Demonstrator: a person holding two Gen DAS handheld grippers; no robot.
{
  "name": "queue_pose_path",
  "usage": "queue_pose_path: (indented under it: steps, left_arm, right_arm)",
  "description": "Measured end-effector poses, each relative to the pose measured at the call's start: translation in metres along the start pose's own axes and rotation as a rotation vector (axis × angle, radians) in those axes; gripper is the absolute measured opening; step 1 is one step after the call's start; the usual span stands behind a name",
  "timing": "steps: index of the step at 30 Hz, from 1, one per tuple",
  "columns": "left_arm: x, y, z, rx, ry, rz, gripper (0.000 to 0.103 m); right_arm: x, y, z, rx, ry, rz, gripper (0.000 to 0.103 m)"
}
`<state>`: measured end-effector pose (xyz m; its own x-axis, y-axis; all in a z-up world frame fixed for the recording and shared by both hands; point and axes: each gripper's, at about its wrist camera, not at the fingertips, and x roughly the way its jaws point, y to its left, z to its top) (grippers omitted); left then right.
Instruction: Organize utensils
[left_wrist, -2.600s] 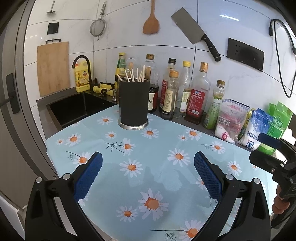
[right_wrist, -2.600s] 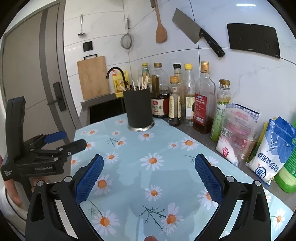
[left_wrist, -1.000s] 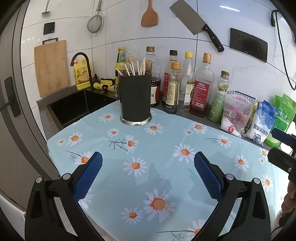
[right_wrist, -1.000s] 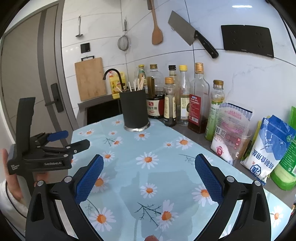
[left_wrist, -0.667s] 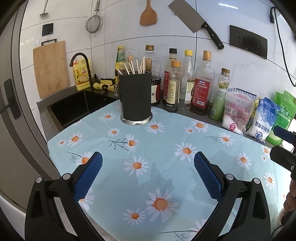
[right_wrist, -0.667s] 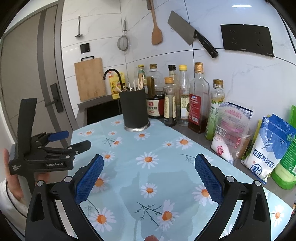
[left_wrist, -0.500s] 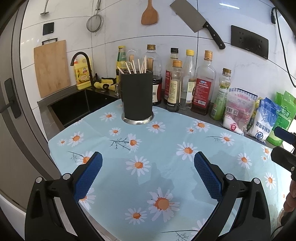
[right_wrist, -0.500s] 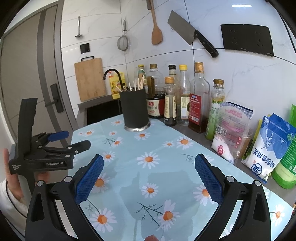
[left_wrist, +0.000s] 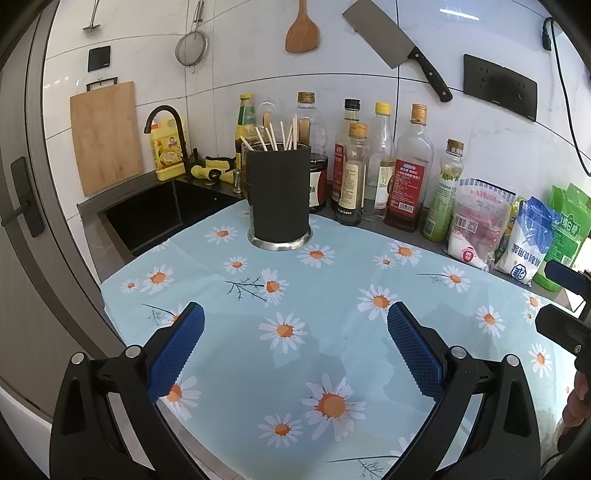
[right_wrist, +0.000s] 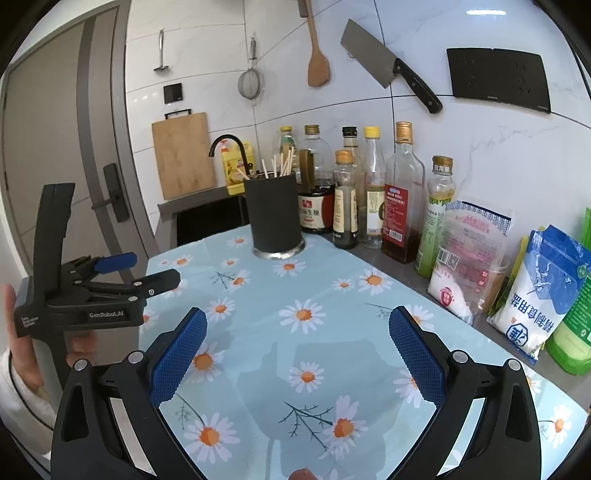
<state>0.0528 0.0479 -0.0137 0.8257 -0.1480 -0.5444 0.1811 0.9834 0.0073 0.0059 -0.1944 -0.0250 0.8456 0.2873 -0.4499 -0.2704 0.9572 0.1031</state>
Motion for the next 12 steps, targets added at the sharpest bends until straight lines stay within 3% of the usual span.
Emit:
queue_pose_path:
  steps: [12]
  left_arm:
    - [-0.003, 0.011, 0.000, -0.030, 0.002, -0.026, 0.097]
  right_arm:
    - [0.002, 0.005, -0.001, -0.006, 0.009, -0.008, 0.095]
